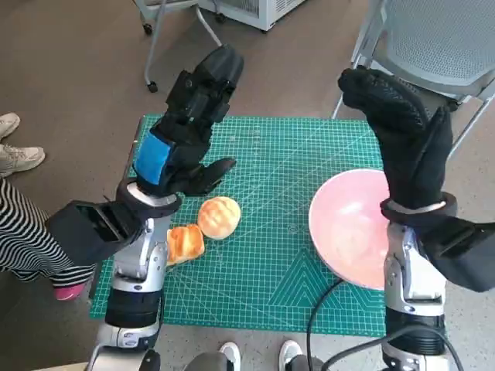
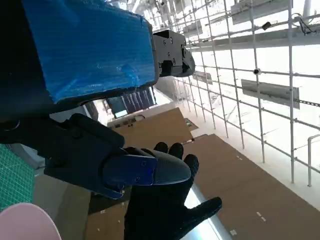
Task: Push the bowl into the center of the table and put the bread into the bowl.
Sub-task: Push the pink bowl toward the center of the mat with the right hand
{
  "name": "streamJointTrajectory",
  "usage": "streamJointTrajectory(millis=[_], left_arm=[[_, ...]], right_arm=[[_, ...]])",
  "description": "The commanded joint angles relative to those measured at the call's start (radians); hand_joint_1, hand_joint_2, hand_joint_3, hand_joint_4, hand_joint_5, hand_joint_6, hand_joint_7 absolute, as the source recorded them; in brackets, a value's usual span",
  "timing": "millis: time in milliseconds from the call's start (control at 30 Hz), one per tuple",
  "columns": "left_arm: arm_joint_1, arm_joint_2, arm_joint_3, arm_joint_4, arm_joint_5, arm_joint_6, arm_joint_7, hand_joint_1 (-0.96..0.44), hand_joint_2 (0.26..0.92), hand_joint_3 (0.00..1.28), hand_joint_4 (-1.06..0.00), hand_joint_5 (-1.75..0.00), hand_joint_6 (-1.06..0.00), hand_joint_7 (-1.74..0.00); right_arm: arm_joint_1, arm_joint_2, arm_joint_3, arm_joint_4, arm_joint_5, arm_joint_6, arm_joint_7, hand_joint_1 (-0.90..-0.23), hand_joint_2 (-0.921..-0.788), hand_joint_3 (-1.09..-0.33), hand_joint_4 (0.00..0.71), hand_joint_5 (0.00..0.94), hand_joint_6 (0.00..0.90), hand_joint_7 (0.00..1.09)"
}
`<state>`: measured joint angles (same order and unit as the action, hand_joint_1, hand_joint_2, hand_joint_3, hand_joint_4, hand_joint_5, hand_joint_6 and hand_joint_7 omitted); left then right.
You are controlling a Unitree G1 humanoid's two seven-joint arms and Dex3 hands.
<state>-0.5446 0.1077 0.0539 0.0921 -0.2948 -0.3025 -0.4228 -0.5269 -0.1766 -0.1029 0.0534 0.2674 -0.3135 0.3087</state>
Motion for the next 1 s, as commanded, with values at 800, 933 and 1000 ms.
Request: streamJointTrajectory(millis=[800,933,1000], left_arm=[[0.002,-0.012,0.005,0.031,0.008,-0.038,-0.001,-0.68,0.921,0.34,-0.04,0.0,0.0,-0.37],[0.002,-0.009,0.006,0.029,0.005,-0.039,-0.004,-0.67,0.921,0.35,-0.04,0.0,0.0,-0.36],[0.0,-0.008,0.009,0.039,0.003,-0.044,-0.008,-0.67,0.921,0.35,-0.04,0.0,0.0,-0.36]], right_arm=[[0.066,-0.159,-0.272,0.373,-0.036,-0.169,-0.084,-0.662,-0.921,-0.727,0.111,0.0,-0.001,0.49],[0.083,-0.171,-0.291,0.448,-0.041,-0.195,-0.107,-0.662,-0.921,-0.743,0.104,0.0,-0.001,0.46],[0.091,-0.178,-0.302,0.492,-0.04,-0.207,-0.111,-0.662,-0.921,-0.748,0.102,0.0,-0.001,0.47]])
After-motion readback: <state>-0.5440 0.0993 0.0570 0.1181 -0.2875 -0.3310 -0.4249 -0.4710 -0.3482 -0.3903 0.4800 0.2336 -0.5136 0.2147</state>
